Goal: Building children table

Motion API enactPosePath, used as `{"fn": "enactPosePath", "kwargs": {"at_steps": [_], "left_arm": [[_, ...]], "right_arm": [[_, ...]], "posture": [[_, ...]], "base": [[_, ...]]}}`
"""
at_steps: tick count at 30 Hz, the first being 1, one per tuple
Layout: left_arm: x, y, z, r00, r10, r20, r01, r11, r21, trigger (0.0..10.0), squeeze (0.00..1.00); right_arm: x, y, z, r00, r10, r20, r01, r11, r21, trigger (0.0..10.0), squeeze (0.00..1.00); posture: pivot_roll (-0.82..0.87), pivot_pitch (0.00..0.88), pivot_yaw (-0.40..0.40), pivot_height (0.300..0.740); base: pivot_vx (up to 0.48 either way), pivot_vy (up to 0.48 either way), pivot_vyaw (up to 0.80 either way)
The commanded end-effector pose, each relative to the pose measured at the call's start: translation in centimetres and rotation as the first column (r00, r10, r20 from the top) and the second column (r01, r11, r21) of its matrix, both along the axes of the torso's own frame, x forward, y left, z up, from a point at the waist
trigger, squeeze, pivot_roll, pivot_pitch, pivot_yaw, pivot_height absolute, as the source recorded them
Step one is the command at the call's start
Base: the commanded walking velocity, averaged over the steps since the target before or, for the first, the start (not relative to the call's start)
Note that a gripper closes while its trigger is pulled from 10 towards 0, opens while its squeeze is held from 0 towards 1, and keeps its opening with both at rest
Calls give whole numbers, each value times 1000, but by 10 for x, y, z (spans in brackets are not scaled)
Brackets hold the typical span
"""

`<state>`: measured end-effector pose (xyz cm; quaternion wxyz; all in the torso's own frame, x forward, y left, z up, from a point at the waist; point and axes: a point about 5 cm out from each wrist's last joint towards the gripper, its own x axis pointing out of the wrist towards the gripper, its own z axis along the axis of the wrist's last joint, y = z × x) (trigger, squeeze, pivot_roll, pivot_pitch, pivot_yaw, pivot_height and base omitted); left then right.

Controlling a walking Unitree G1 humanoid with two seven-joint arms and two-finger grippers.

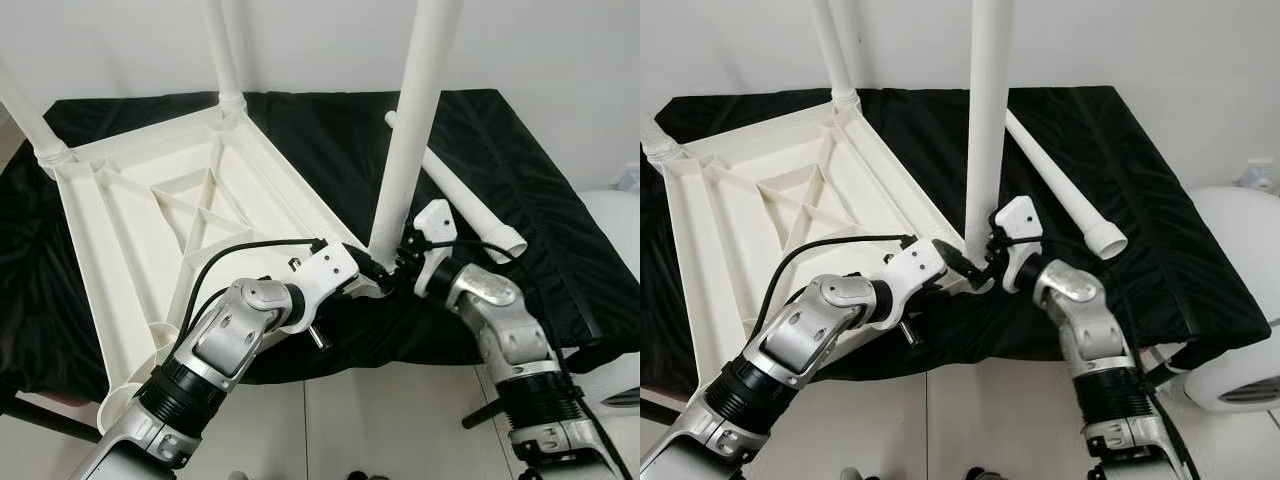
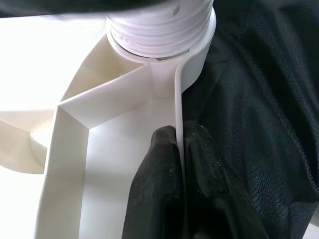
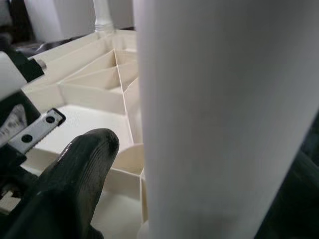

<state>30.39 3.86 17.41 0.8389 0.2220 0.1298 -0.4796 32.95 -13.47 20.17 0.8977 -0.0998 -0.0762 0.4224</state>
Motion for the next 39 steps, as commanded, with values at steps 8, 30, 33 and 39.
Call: {"fn": "enactPosePath", "kwargs": {"at_steps": [8,30,33,39], "left_arm": [[-1,-7,8,999,-43,27,43,999,-11,10000,0],[-3,-7,6,998,-50,25,50,999,-9,10000,0],[-3,-6,6,999,-48,27,48,999,-7,10000,0],[-3,-6,5,999,-46,27,47,999,-4,10000,0]], "right_arm": [[11,-14,2,996,85,-28,-87,993,-82,10000,0],[18,-25,6,988,148,-45,-151,986,-76,0,0],[15,-22,3,988,148,-46,-150,988,-44,0,0],[7,-14,-3,993,113,-36,-112,993,29,10000,0]], "posture": [[-77,154,53,740],[-75,137,50,740],[-75,136,50,740],[-74,130,47,740]], "base": [[0,0,0],[0,0,0],[0,0,0],[0,0,0]]}}
